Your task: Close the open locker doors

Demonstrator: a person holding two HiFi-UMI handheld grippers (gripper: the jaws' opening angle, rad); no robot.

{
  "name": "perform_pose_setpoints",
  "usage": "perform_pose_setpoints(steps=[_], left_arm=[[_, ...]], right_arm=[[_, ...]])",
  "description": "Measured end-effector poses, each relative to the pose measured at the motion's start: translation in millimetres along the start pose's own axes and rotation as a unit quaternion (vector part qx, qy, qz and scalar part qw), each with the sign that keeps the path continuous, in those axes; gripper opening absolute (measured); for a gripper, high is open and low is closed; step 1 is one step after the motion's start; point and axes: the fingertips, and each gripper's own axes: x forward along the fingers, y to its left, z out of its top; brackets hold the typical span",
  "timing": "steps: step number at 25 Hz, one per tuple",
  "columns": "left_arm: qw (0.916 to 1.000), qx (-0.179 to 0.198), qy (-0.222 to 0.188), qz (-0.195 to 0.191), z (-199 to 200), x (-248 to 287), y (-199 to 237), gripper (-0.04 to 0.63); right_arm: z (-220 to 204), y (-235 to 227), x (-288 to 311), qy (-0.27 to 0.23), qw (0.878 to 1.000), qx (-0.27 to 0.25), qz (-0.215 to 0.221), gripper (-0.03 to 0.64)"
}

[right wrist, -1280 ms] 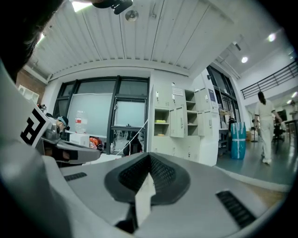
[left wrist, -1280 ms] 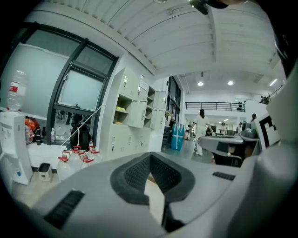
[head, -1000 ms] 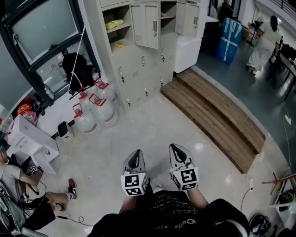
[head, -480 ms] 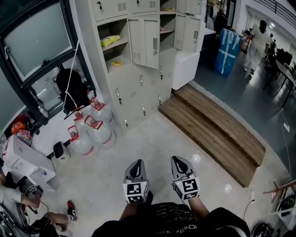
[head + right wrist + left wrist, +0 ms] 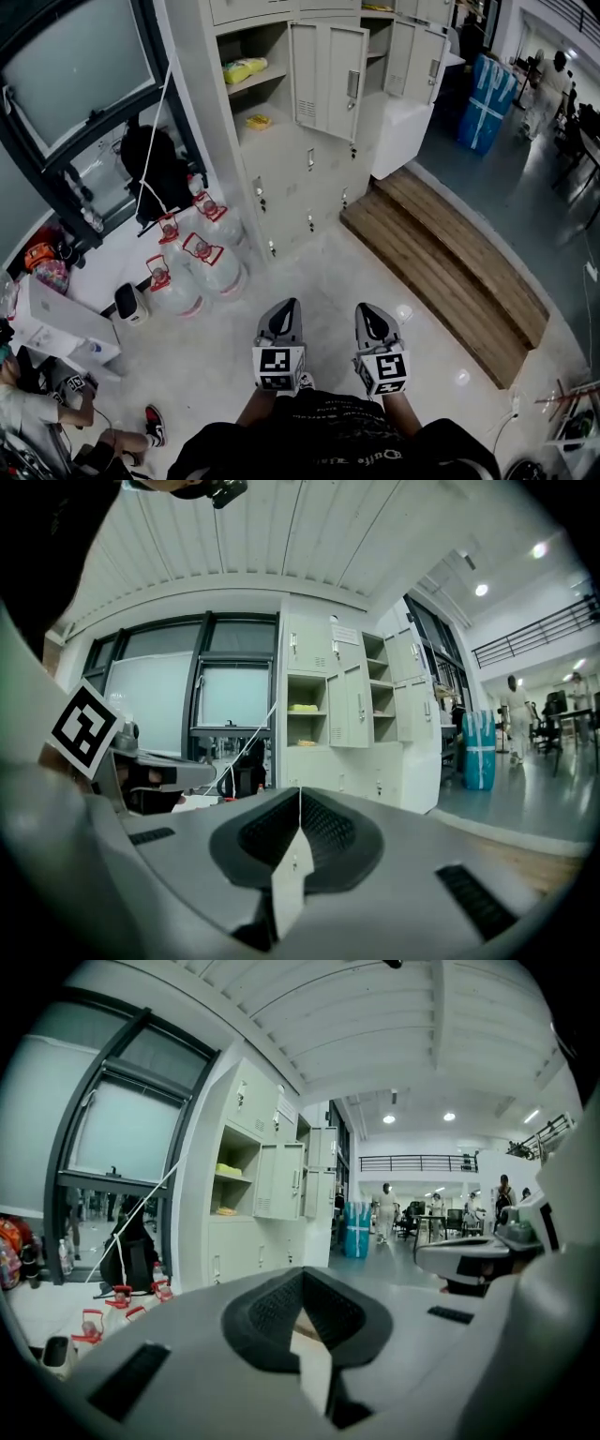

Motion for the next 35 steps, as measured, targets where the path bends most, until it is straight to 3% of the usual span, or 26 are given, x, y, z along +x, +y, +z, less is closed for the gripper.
perform_pose_setpoints(steps=[6, 10, 20, 27, 35], left_arm=[[0.9999, -0.006, 0.012, -0.006, 1.6, 21.7, 23.4, 0.008], [0.9997, 0.010, 0.023, -0.003, -6.0, 28.4, 37.2, 0.008], [0.9990, -0.020, 0.029, 0.028, -20.9, 67.9, 54.6, 0.008], [0.9984, -0.021, 0.006, 0.053, 2.1, 142.4, 66.6, 0.008], [0.9960, -0.015, 0.021, 0.086, 21.6, 237.6, 78.1, 0.008]], right_arm=[[-2.4, 6.2, 35.8, 0.008, 1.000, 0.007, 0.003, 0.006], [-5.8, 4.7, 49.6, 0.014, 1.000, 0.011, 0.000, 0.006], [-12.7, -17.3, 97.1, 0.028, 0.999, -0.002, 0.030, 0.006], [4.1, -63.4, 169.0, 0.011, 0.998, -0.008, 0.067, 0.006], [27.8, -139.3, 255.6, 0.008, 0.996, 0.010, 0.084, 0.006]])
